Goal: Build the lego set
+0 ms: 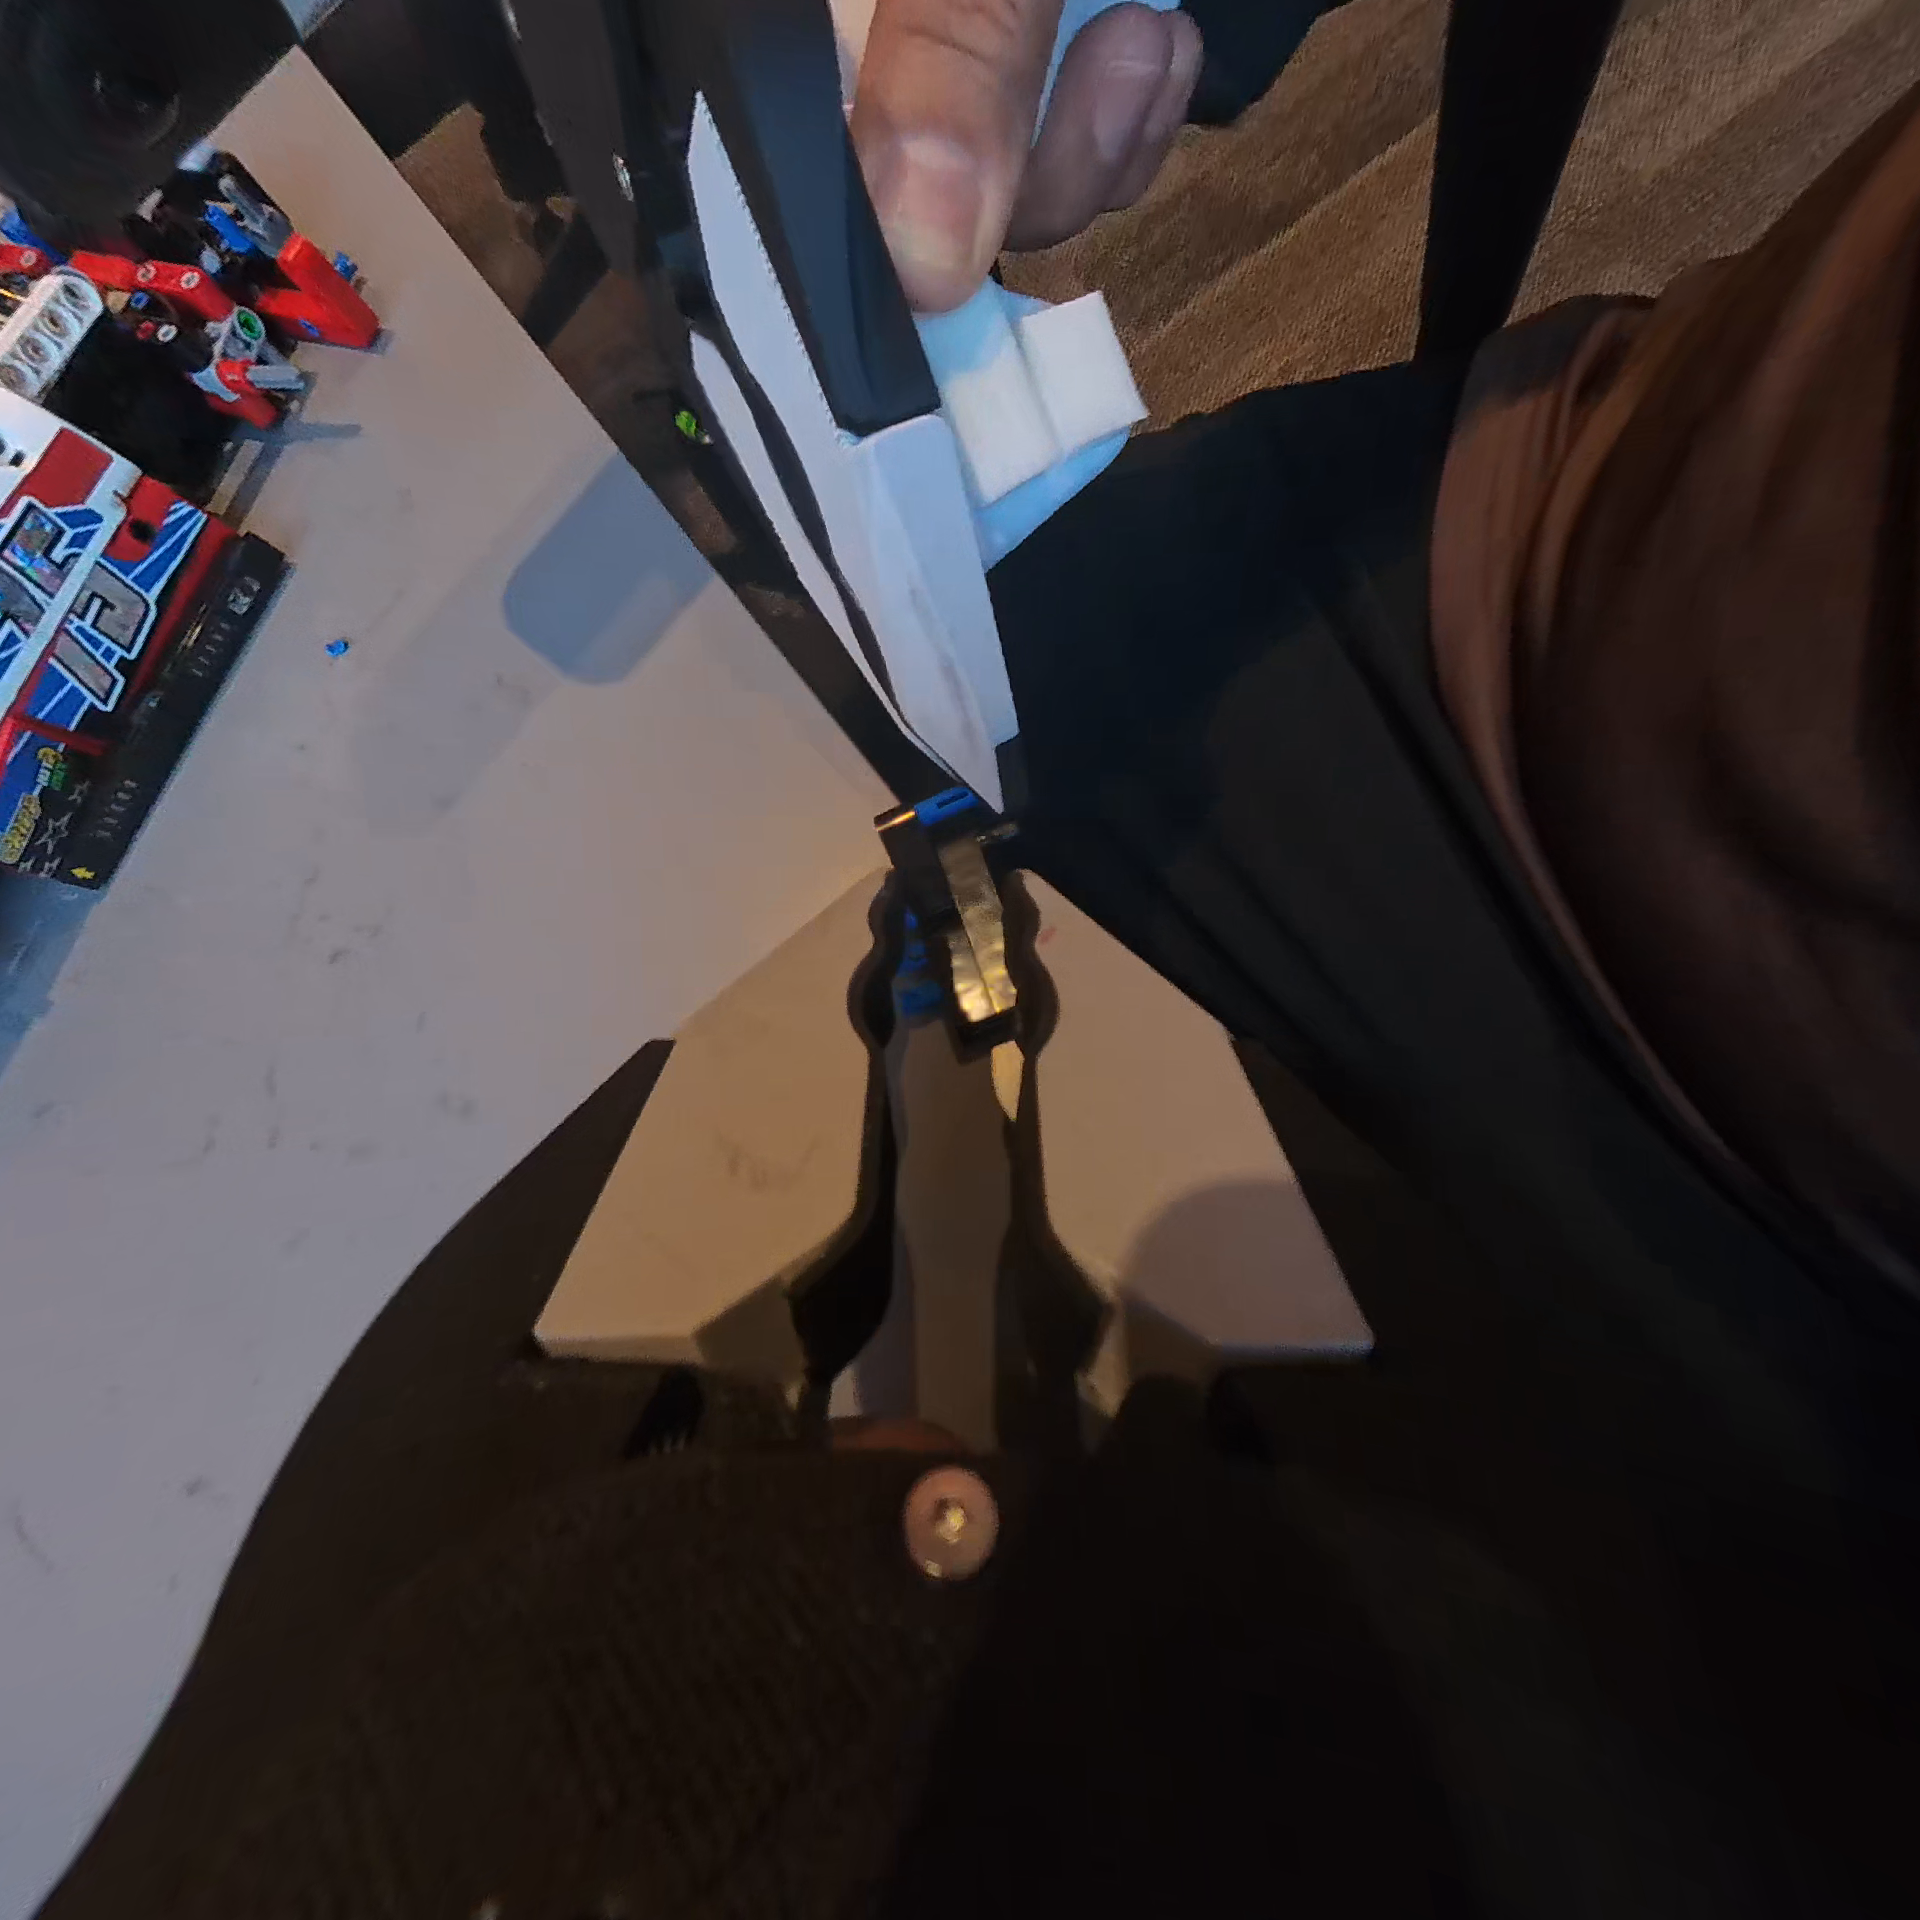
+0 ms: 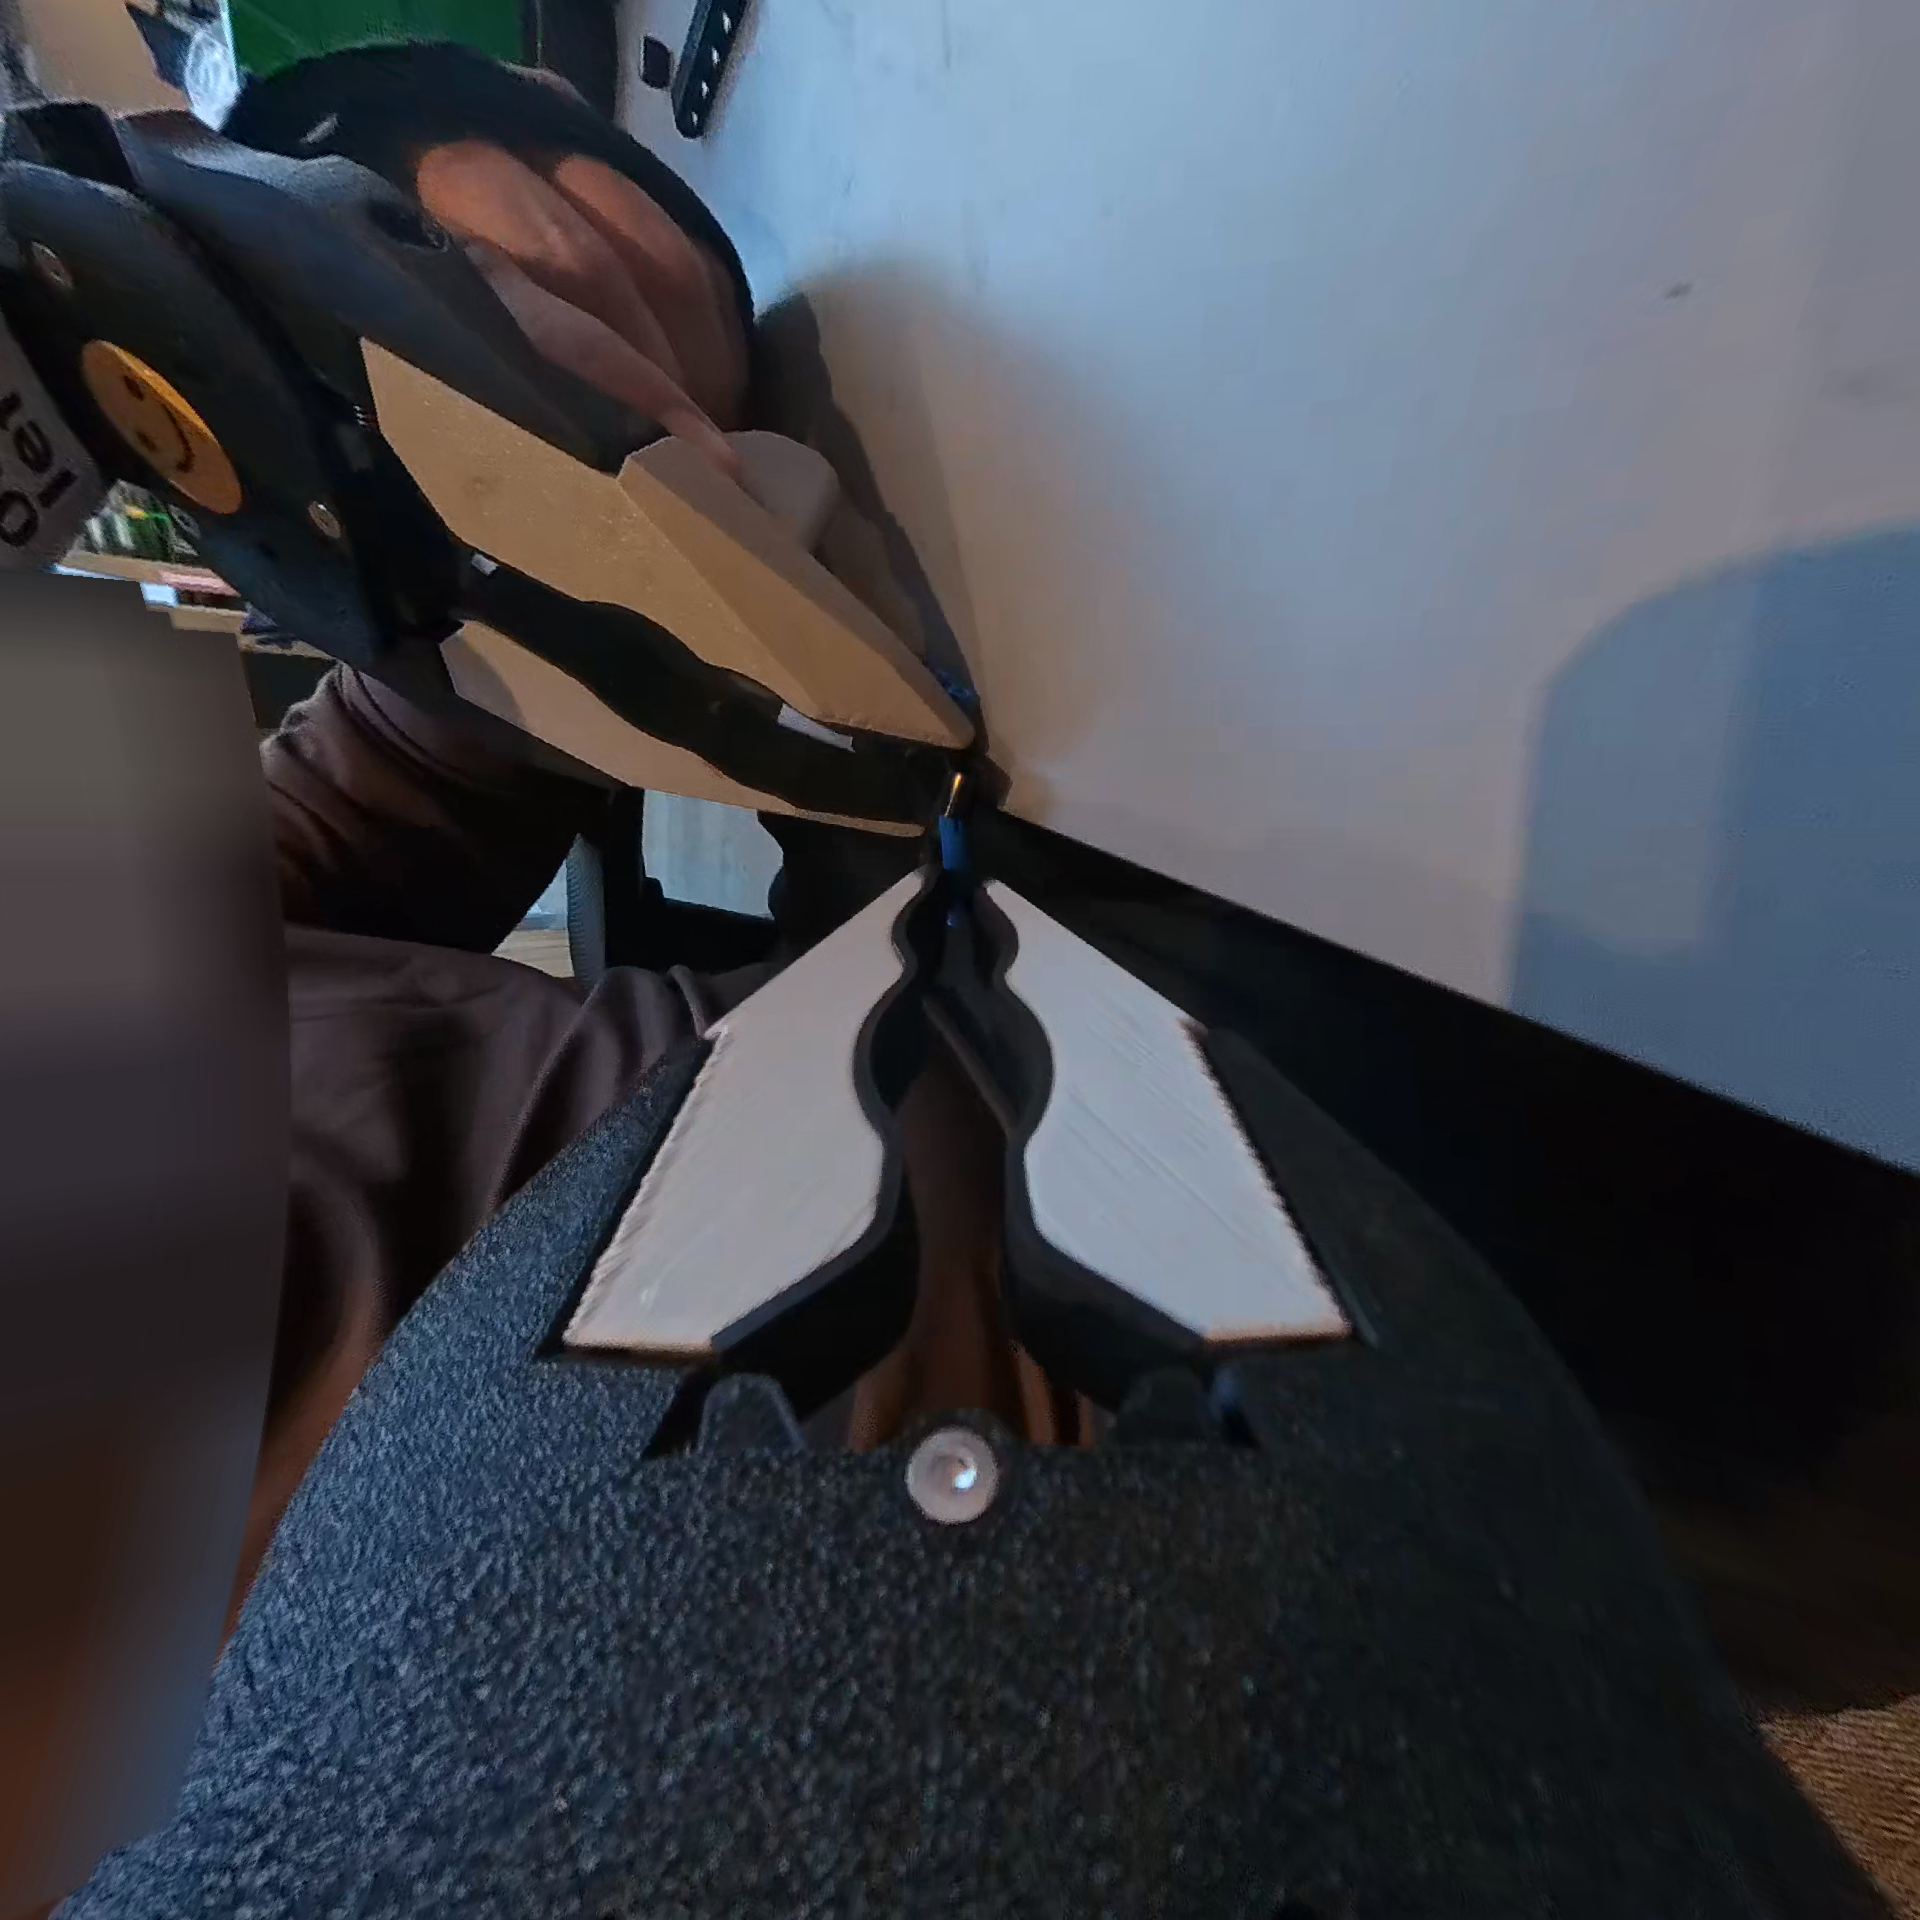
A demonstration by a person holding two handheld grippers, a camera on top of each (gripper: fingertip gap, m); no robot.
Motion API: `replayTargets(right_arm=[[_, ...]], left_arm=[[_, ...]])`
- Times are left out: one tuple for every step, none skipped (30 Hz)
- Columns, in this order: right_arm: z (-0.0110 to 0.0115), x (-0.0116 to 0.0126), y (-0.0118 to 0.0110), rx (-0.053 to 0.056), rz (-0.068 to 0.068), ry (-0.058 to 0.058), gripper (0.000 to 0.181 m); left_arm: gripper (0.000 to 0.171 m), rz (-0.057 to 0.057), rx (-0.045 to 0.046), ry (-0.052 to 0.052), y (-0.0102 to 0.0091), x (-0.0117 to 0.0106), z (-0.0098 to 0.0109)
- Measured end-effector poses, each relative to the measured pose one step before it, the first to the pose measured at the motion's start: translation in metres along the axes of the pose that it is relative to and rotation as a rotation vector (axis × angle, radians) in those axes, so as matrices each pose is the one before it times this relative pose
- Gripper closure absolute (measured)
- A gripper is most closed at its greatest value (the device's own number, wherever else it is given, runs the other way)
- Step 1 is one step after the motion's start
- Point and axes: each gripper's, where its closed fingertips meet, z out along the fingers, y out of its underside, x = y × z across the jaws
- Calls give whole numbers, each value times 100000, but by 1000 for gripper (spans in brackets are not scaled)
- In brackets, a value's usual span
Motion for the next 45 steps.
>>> replayTargets(right_arm=[[39, -148, -6, -240, 1996, -1782, 180], [19, -256, -11, -516, 3658, -3702, 180], [7, -157, 6, -887, 3832, -3617, 178], [-1, -43, 8, -1148, 3091, -2502, 179], [0, -27, 12, -1320, 2416, -1671, 179], [-8, -67, 32, -1696, 1750, -1013, 178], [-7, -13, 4, -1820, 967, 44, 178], [-16, 44, -23, -1979, 46, 1277, 178], [-24, 135, -87, -2053, -1657, 3245, 178], [-21, 187, -170, -1923, -3991, 5681, 179], [5, 64, -208, -2129, -5787, 6893, 180], [15, 29, -259, -2222, -6794, 7347, 180], [-98, 177, -477, -1256, -6618, 7423, 178], [-176, 250, -586, -920, -5115, 5702, 179], [-167, 225, -610, -764, -2421, 2802, 179], [-89, 260, -599, -670, -591, 1136, 178], [48, 346, -551, -703, -557, 899, 178], [151, 327, -495, -625, -654, 820, 177], [169, 61, -395, -977, -79, -1094, 178], [97, -38, -270, -1531, 717, -1960, 177], [22, 40, -260, -1121, 603, -1415, 177], [-17, 94, -240, -133, -10, -616, 177], [-24, 57, -98, -79, -453, -315, 177], [-28, 24, -3, 124, -871, 126, 176], [-42, 47, 42, 577, -1427, 1001, 176], [-77, -2, 5, 1169, -1408, 1203, 174], [-77, -67, -63, 1806, -591, 751, 170], [-76, -159, -121, 2240, 325, -110, 164], [-34, -258, -130, 2357, 806, -1011, 161], [45, -255, -74, 2126, 831, -1315, 160], [127, -124, -5, 1730, 900, -1077, 160], [110, -102, 79, 1306, 1130, -1483, 160], [21, -153, 133, 890, 1020, -1690, 159], [-79, -65, 180, 543, 337, -678, 158], [-171, 57, 164, 719, -557, 635, 159], [-244, 90, 115, 836, -1454, 1266, 159], [-255, -35, 41, 838, -2505, 865, 159], [-280, -37, -46, 937, -3595, 1114, 159], [-280, 238, -142, 1103, -4449, 2821, 159], [-227, 455, -139, 790, -4863, 3886, 159], [-125, 483, -26, 69, -4079, 3760, 159], [-72, 439, 32, -363, -2727, 3193, 159], [-131, 232, -84, 184, -2560, 2109, 159], [-271, 63, -367, 1645, -3339, 1394, 161], [-382, 108, -635, 2687, -3991, 1780, 161]], left_arm=[[155, 11, 112, -193, 29, 11, -34], [155, 934, -243, -658, -5, 3, -6], [155, 1153, -464, -594, -10, -3, 13], [155, 538, -372, -310, 1, -11, 5], [155, 347, 75, -273, 3, 0, 2], [155, -79, 305, 21, -8, 10, 0], [155, -38, 210, 8, 13, 5, -14], [155, -1, 104, -90, 1, -23, -5], [154, -29, -30, -293, 29, -69, -19], [154, -406, -186, -633, 97, -167, -38], [154, -732, -80, -108, 135, -171, -112], [154, -1211, 561, 387, 121, -155, -196], [155, -2028, -86, -1243, 290, -473, -196], [155, -2442, -170, -1388, 314, -551, -196], [155, -2141, -304, -1139, 276, -517, -188], [155, -1600, -358, -1347, 257, -498, -133], [155, -1906, -746, -1416, 250, -492, -66], [155, -2040, -535, -1462, 247, -533, -85], [155, -2586, -264, -62, 216, -382, -118], [155, -2288, -52, 755, 188, -236, -119], [155, -1325, -129, -378, 152, -292, -104], [155, -662, -187, -1193, 105, -301, -50], [155, -412, -38, -129, 39, -90, -20], [155, -1, 4, 137, 5, -2, -1], [156, 42, 66, 196, -4, 3, 3], [156, -454, 20, 216, -3, -27, 18], [156, -520, -55, -425, -7, -107, 26], [156, -652, -150, -969, -9, -184, 52], [156, -624, -172, -834, -21, -165, 51], [156, -145, -99, -449, -29, -55, 39], [156, 114, 4, -359, -27, -38, 24], [156, -281, -14, -170, -2, -42, 10], [156, -684, -102, -513, 16, -134, 11], [156, -661, -118, -480, 45, -142, -17], [156, -80, -12, -82, 50, -77, -40], [156, 341, 30, -19, 65, -47, -68], [156, 197, 39, 182, 75, -33, -75], [156, -154, 45, 418, 77, -11, -86], [156, -405, 41, 470, 66, -21, -68], [156, -392, 31, 330, 66, -47, -53], [155, -494, 2, 144, 46, -80, -43], [155, -454, 29, 324, 31, -33, -34], [155, -298, 72, 426, 15, 5, -26], [154, -52, 24, 547, 19, 40, -17], [154, -92, -46, 603, 28, 41, -20]])
